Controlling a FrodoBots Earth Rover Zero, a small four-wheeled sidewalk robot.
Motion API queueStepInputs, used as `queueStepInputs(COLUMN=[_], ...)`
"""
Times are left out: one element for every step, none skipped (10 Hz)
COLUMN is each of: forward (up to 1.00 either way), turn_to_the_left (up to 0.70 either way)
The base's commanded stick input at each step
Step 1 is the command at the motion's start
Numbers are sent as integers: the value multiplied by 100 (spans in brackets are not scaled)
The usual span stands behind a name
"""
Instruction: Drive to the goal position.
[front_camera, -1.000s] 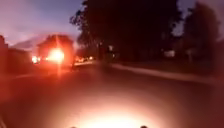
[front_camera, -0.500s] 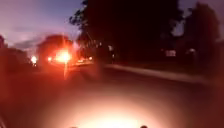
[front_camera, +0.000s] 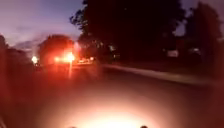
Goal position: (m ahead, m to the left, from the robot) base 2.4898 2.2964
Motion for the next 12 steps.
queueStepInputs(forward=[70, 70, 70, 70, 70, 70, 70, 70, 70, 70, 70, 70], turn_to_the_left=[0, 0, 0, 0, 0, 0, 0, 0, 1, 8, 16, 23])
